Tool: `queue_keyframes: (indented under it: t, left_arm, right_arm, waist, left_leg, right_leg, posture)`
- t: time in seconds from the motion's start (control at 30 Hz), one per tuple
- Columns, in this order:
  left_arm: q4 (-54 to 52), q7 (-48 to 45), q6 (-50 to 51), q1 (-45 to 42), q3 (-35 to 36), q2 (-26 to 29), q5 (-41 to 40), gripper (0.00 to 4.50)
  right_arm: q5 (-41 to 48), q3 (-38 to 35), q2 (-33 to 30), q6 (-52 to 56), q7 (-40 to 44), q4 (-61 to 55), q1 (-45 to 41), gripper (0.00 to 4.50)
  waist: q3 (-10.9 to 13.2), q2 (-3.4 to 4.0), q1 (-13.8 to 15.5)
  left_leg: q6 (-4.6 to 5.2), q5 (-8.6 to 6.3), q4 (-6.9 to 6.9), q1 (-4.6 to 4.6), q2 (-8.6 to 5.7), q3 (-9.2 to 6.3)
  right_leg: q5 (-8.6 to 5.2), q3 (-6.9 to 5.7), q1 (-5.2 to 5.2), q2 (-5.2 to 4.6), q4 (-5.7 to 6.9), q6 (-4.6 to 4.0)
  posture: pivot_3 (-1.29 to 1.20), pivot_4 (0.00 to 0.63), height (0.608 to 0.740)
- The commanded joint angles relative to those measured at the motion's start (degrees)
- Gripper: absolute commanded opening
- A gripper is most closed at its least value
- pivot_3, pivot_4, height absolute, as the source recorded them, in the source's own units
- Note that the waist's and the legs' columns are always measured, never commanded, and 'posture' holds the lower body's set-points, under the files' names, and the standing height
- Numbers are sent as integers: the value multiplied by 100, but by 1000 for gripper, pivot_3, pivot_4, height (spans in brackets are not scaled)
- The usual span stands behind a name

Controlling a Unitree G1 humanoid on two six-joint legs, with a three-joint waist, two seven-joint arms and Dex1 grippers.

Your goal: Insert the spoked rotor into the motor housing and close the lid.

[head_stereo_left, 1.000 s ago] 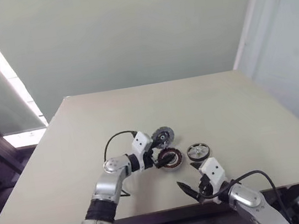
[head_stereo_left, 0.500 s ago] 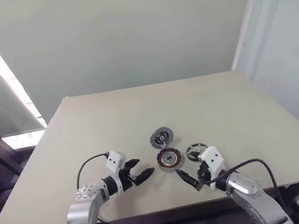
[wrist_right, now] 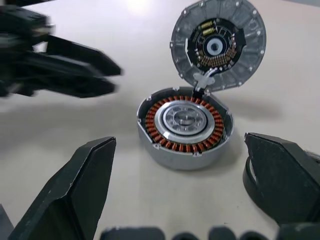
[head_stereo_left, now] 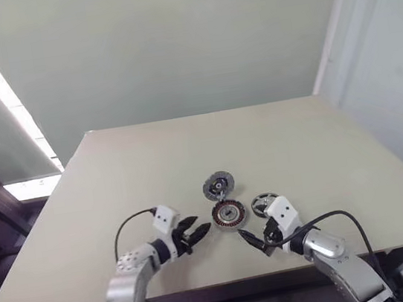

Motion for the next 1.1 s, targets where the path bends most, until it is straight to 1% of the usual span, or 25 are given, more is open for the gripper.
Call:
queue_keyframes:
  t: [0.03, 0.07, 0.13, 0.37, 0.77, 0.97, 1.1]
  left_arm:
    - [206, 294, -385, -389, -161, -170, 298, 1058]
    - [317, 368, -449, -479, -198, -233, 371, 664]
    - [548, 508, -570, -653, -303, -312, 546, 44]
    - [1130, 626, -826, -1061, -603, -477, 911, 44]
    - [1745, 592, -872, -1453, -884, -496, 1336, 44]
    - [1851, 382, -643, -1594, -1049, -474, 1470, 44]
    - [1696, 65, -441, -1588, -1174, -414, 1484, 44]
  right_arm:
    - [-43, -7, 38, -50, -64, -241, 4, 4500]
    - [-51, -3, 54, -50, -87, -252, 22, 4500]
    - [-62, 9, 84, -52, -135, -275, 58, 4500]
    - [-70, 4, 132, -53, -230, -342, 157, 4500]
    - [-71, -5, 140, -28, -300, -422, 237, 4500]
    - [-67, -12, 142, -36, -322, -446, 276, 4500]
    - [-62, -27, 141, -33, -329, -457, 296, 4500]
  waist:
    - [0, 0, -4]
    - [0, 0, -11]
    - [0, 0, -15]
    - [0, 0, -8]
    - [0, 0, -8]
    - [1, 0, -8]
    - [0, 0, -8]
  left_leg:
    - [0, 0, 0, 0, 0, -1]
    - [0, 0, -2, 1, 0, -1]
    - [0, 0, -5, 1, 2, 1]
    - [0, 0, -6, -2, 0, -1]
    - [0, 0, -6, -3, 0, -2]
    - [0, 0, -7, -5, 0, -4]
    - [0, 0, -7, -4, 0, -4]
  right_leg:
    - [0, 0, -1, 0, 1, 1]
    - [1, 0, -1, 1, 1, 2]
    - [5, 1, -3, 3, 1, 8]
    - [6, 1, -3, 4, -4, 10]
    - [6, 0, -3, 4, -5, 11]
    - [6, -1, -4, 4, -6, 11]
    - [6, -1, -3, 4, -6, 11]
  posture:
    - [0, 0, 740]
    - [0, 0, 740]
    - [0, 0, 740]
    - [0, 0, 740]
    - [0, 0, 740]
    - [0, 0, 740]
    - [0, 0, 740]
